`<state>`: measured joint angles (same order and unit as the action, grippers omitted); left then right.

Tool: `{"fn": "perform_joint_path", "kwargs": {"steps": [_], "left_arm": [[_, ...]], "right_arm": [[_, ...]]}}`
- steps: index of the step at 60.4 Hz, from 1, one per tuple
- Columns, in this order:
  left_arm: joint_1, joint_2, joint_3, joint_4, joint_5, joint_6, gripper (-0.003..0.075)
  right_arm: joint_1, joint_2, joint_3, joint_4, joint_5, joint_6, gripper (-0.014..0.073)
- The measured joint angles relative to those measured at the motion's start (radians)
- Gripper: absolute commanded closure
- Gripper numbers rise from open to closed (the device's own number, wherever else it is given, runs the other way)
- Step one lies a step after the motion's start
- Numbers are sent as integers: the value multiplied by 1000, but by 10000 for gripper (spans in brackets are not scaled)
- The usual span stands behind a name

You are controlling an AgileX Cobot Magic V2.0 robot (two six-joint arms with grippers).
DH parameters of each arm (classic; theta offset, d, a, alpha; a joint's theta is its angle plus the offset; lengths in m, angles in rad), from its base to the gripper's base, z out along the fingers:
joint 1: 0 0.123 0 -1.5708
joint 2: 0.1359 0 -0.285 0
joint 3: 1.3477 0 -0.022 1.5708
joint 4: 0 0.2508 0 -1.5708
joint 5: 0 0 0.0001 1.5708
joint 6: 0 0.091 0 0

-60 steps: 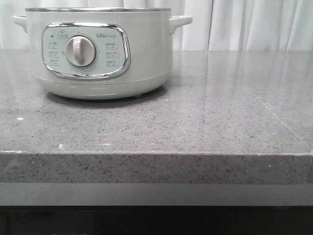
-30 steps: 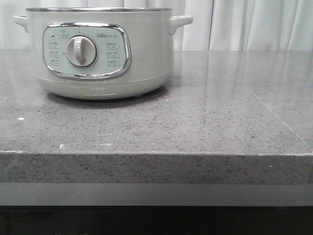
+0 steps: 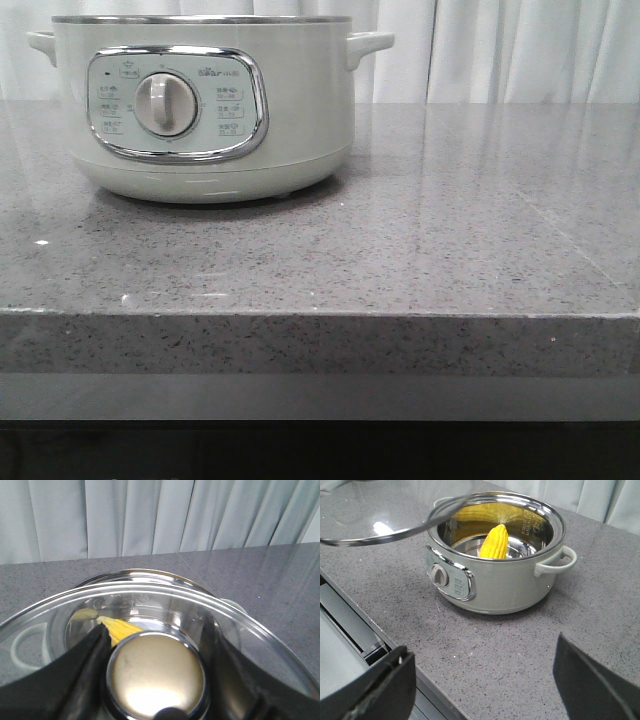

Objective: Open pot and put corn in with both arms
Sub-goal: 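Lower the glass lid back onto the pot with the left gripper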

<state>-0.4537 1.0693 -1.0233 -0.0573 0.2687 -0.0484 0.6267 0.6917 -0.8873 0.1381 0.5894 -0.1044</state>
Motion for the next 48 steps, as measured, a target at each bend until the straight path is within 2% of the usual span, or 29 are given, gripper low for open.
{"fn": "perform_joint_path", "kwargs": {"steps": [29,48], "left_arm": [[1,510,-372,14,-50,0,532],[1,601,-426,43,-66,2,532]], "right_arm": [[0,0,0,0,0,0,13],[0,0,0,0,0,0,13]]}}
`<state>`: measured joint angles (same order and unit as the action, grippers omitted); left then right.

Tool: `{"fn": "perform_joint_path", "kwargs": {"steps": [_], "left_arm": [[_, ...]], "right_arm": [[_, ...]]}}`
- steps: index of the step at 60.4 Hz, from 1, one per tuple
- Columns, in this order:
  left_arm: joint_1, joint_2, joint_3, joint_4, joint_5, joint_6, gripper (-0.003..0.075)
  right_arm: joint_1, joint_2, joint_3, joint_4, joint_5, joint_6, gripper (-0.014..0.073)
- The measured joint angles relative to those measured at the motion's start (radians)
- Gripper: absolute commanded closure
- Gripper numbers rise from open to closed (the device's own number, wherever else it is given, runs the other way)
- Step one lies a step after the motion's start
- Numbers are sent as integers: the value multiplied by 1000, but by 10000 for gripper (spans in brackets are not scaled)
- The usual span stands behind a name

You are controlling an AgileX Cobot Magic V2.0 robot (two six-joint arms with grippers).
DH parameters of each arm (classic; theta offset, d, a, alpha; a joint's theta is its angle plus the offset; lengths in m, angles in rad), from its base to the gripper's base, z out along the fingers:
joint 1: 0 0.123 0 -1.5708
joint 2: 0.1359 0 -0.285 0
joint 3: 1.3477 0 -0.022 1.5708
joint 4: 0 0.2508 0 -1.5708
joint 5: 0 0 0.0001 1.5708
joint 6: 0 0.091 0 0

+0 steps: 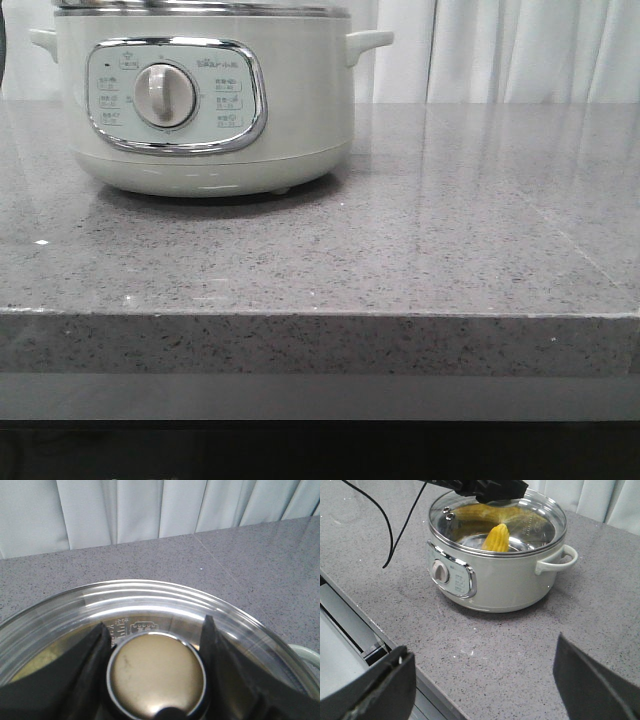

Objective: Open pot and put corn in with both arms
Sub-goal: 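Lower the glass lid back onto the pot with the left gripper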

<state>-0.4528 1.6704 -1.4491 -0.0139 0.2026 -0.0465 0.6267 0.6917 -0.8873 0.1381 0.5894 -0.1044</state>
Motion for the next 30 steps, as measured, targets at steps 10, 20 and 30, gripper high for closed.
{"fn": "perform_joint_path", "kwargs": {"steps": [10,20,30], "left_arm": [[0,0,-2,0,4,0,524],[0,0,-6,0,21,0,392],[-13,0,-8,0,32,0,295]], "right_arm": [[0,0,0,0,0,0,13],[0,0,0,0,0,0,13],[0,0,0,0,0,0,13]]}}
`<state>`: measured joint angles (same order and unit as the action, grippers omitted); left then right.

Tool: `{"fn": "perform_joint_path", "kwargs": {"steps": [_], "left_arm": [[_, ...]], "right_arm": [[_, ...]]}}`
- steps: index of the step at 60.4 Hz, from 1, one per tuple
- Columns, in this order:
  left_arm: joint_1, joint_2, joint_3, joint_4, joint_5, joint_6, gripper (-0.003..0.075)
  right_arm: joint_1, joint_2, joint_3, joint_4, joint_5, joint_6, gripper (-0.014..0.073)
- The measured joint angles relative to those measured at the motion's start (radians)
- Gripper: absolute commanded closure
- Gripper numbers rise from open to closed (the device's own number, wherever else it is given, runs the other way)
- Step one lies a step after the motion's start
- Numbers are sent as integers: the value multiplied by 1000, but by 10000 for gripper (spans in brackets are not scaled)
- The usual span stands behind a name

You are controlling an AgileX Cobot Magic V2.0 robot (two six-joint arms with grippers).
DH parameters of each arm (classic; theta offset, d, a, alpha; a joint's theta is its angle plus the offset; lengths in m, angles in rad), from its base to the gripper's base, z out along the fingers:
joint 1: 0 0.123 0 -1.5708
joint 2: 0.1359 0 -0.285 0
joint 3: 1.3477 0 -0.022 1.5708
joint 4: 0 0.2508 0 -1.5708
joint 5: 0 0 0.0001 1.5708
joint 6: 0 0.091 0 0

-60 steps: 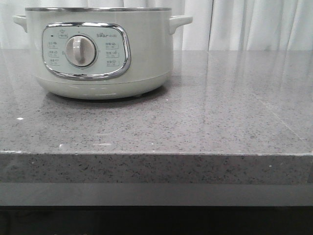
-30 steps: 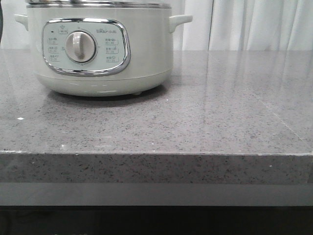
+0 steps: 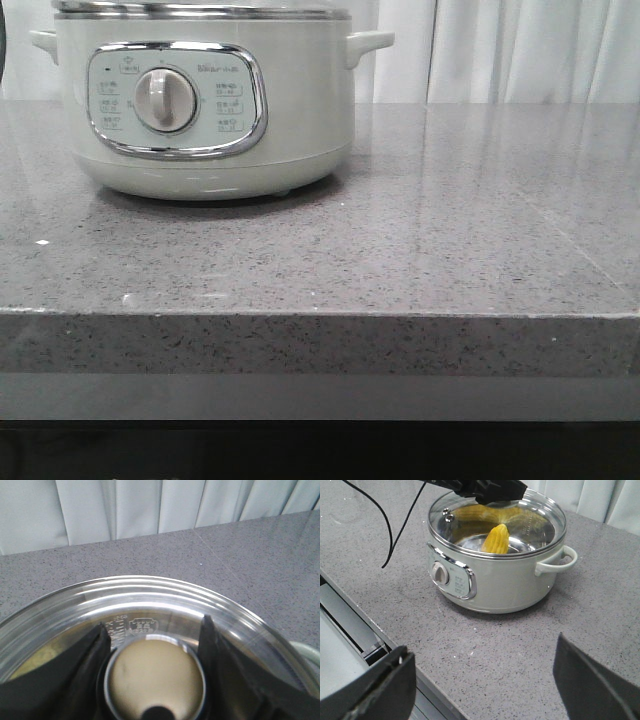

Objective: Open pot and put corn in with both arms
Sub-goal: 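Lower the glass lid back onto the pot with the left gripper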

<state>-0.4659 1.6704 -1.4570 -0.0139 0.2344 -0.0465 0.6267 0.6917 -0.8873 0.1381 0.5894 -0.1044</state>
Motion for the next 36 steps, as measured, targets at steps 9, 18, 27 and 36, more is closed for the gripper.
{"fn": "perform_joint_path", "kwargs": {"steps": [9,18,27,36], "left_arm": [[-6,0,-9,0,22,0,295],[-6,-12,-9,0,42,0,281],[-8,-58,-9,0,57,0,236],[-8,-141,-9,1,117,-1,237]], "right_arm": [[0,0,0,0,0,0,13],[0,0,0,0,0,0,13],[0,0,0,0,0,0,13],[0,0,0,-2,0,0,13]]}}
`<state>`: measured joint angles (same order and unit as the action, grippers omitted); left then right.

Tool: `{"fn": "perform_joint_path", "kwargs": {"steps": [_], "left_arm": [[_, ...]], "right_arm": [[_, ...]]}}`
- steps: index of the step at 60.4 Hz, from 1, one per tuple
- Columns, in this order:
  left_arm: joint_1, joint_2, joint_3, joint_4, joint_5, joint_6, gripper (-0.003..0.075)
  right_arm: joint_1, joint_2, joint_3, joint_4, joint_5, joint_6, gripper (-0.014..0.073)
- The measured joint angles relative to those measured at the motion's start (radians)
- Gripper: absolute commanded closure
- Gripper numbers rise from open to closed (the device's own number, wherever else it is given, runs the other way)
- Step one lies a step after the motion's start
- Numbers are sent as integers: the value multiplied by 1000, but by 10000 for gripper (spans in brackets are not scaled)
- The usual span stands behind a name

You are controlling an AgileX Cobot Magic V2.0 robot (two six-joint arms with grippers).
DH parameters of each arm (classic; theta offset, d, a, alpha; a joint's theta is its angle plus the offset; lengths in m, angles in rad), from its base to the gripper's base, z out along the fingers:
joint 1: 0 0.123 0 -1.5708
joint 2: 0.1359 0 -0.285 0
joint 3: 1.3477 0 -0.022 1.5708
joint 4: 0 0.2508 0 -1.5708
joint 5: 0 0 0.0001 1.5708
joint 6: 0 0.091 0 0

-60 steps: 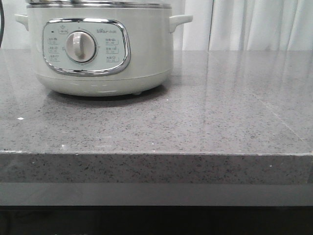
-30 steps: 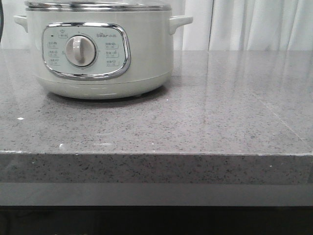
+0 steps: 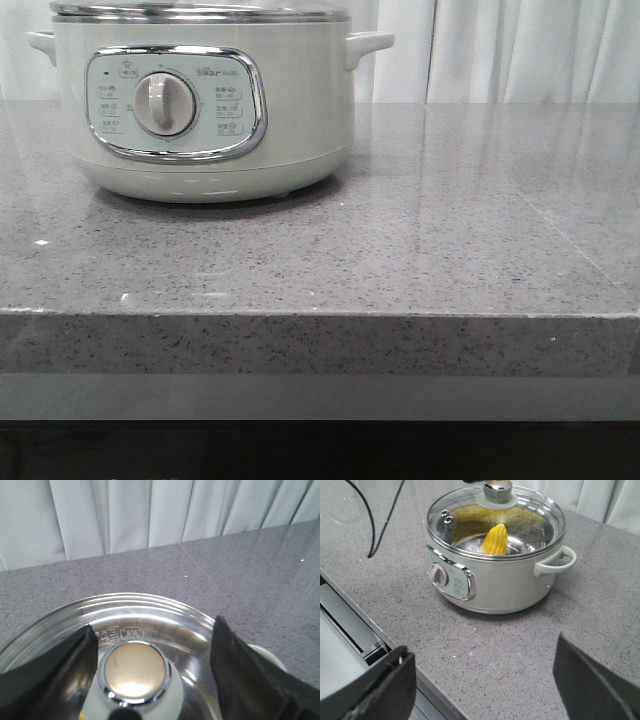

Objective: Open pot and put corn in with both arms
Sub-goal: 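Lower the glass lid back onto the pot with the left gripper, then release the lid knob and raise the left gripper away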

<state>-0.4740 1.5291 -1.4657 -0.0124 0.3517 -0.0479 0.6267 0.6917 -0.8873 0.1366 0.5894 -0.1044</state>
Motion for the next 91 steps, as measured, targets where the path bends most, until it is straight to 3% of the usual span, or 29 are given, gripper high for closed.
{"fn": "perform_joint_path", "kwargs": {"steps": [16,45,57,64,68,77,86,91], "left_arm": [[0,-247,22,12,199,10,238],[0,-719,513,-8,236,17,238],[0,-836,642,-15,237,17,239],[0,-859,671,-15,237,17,289],[0,-859,676,-15,238,17,345],[0,-859,679,-15,238,17,503],[0,-859,679,-15,238,17,657],[0,-859,679,-15,238,17,724]], "right_arm": [[0,0,0,0,0,0,13],[0,0,0,0,0,0,13],[0,0,0,0,0,0,13],[0,0,0,0,2,0,28],[0,0,0,0,6,0,90],[0,0,0,0,12,0,366],[0,0,0,0,16,0,587],[0,0,0,0,16,0,667]]}}
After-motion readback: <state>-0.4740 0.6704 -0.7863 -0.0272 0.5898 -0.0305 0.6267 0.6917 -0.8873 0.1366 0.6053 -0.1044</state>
